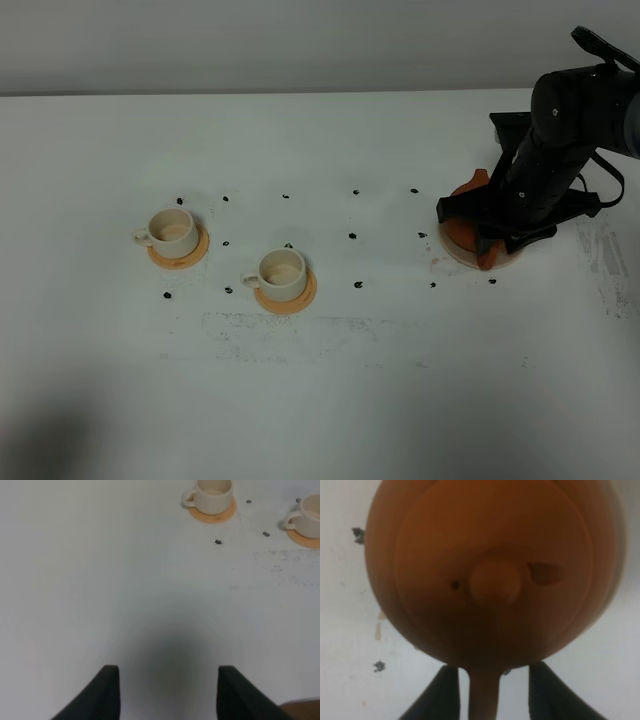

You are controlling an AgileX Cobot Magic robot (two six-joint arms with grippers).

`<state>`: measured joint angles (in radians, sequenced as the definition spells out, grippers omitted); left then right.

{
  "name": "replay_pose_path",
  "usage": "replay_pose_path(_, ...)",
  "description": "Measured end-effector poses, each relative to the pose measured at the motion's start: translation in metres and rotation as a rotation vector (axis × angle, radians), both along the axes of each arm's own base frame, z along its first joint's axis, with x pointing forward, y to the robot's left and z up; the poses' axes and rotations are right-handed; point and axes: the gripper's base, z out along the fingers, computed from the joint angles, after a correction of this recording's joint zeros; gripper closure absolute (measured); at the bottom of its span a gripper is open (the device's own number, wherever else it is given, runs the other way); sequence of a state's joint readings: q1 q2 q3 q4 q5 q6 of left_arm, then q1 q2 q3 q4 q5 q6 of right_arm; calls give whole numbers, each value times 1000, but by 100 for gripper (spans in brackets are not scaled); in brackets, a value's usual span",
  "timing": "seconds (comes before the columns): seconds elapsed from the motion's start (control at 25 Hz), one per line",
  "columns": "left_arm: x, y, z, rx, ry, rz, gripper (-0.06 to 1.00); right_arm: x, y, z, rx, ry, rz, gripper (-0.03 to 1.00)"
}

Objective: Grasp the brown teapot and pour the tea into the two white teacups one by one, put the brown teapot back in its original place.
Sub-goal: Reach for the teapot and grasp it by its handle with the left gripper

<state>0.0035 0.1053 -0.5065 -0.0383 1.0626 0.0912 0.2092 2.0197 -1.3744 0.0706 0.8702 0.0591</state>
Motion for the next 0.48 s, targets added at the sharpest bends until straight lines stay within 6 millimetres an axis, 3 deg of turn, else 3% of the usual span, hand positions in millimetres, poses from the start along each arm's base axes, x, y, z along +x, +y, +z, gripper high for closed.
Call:
replay_pose_path(0.08,0,0,0,0,0,0,48,0,0,0,-4,1,25,66)
replay_pose_path(0.2,0,0,0,-1,0,1,48,-1,0,0,-6,3,72,84)
replay_pose_path(0.48,0,0,0,-1,0,1,48,-1,1,0,-6,-3,131,85)
